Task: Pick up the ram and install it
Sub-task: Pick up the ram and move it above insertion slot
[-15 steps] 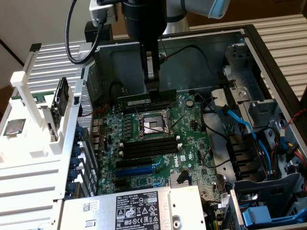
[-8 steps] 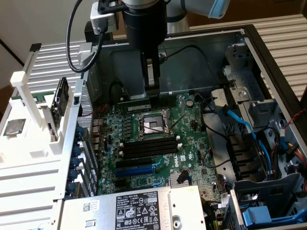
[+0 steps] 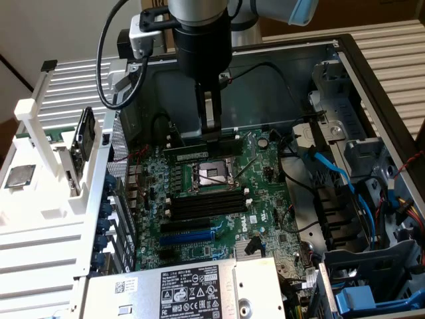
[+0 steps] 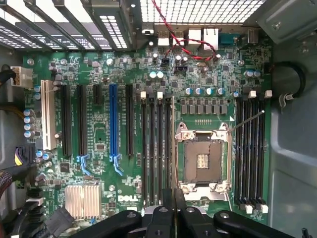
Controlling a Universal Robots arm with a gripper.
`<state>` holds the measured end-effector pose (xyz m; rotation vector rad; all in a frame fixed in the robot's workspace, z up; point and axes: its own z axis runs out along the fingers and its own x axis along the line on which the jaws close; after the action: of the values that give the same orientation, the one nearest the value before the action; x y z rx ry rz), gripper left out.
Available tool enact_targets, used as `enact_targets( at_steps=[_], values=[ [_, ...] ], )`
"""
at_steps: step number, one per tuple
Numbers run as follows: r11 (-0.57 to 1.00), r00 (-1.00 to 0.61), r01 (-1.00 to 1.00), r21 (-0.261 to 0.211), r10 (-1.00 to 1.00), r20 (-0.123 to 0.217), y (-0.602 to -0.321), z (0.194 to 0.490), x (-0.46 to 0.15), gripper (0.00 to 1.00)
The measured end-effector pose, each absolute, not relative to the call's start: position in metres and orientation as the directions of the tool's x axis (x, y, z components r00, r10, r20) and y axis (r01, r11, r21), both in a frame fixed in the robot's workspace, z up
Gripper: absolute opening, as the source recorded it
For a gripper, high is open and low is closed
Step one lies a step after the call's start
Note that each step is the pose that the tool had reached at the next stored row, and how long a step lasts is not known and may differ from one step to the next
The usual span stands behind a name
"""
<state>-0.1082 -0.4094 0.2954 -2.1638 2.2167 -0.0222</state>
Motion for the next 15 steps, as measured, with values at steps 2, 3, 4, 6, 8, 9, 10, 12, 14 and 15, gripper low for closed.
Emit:
enact_targets(
  at_steps=[2, 3, 4, 6, 8, 9, 10, 12, 14, 15],
  values=[
    [0.015, -0.014, -0.999, -0.033, -1.000, -0.021, -0.417, 0.293, -0.107, 0.12],
    [0.014, -0.013, -0.999, -0.033, -1.000, -0.021, -0.418, 0.291, -0.106, 0.12],
    [0.013, -0.013, -0.999, -0.033, -1.000, -0.020, -0.418, 0.291, -0.105, 0.12],
    [0.013, -0.012, -0.999, -0.033, -1.000, -0.018, -0.418, 0.289, -0.105, 0.12],
    [0.012, -0.012, -0.999, -0.033, -1.000, -0.012, -0.418, 0.286, -0.104, 0.12],
    [0.012, -0.012, -0.999, -0.033, -1.000, -0.010, -0.418, 0.286, -0.104, 0.12],
    [0.012, -0.012, -0.999, -0.033, -1.000, -0.010, -0.418, 0.285, -0.104, 0.12],
    [0.012, -0.012, -0.999, -0.033, -1.000, -0.009, -0.422, 0.283, -0.104, 0.12],
    [0.012, -0.012, -0.999, -0.033, -1.000, -0.008, -0.423, 0.281, -0.104, 0.12],
    [0.012, -0.012, -0.999, -0.033, -1.000, -0.009, -0.423, 0.280, -0.104, 0.12]
  ],
)
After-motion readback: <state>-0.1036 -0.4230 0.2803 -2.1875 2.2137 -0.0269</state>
